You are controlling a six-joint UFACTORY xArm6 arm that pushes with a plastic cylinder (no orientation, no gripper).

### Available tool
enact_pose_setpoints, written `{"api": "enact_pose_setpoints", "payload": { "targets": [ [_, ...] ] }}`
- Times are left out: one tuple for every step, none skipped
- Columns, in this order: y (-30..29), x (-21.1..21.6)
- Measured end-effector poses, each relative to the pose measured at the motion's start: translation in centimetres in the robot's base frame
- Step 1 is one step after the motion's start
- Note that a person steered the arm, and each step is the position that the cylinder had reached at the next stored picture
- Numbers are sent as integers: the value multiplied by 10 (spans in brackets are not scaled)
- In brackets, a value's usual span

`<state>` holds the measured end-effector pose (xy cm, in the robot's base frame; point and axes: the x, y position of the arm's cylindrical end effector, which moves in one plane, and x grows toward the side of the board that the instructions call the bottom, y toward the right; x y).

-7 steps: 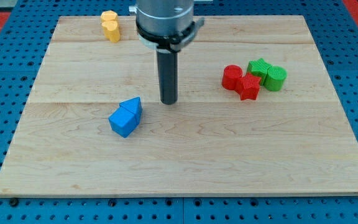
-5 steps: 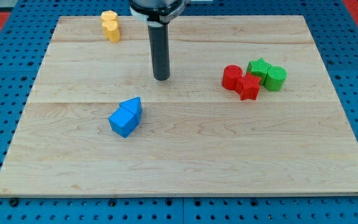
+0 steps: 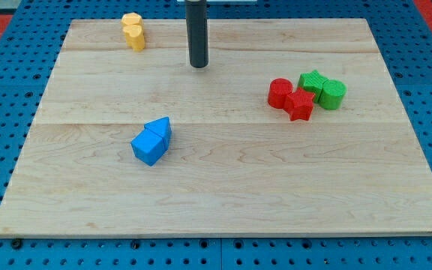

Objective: Push the yellow hexagon closer to the blue cube

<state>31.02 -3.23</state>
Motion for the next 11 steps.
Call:
{"api": "enact_pose_setpoints", "payload": {
  "targets": [
    [0,0],
    [0,0],
    [0,-1],
    [0,-25],
    [3,-39],
    [3,-60],
    [3,-95],
    [3,-117],
    [0,-118],
    [-1,-118],
    [-7,-116]
  ]
}}
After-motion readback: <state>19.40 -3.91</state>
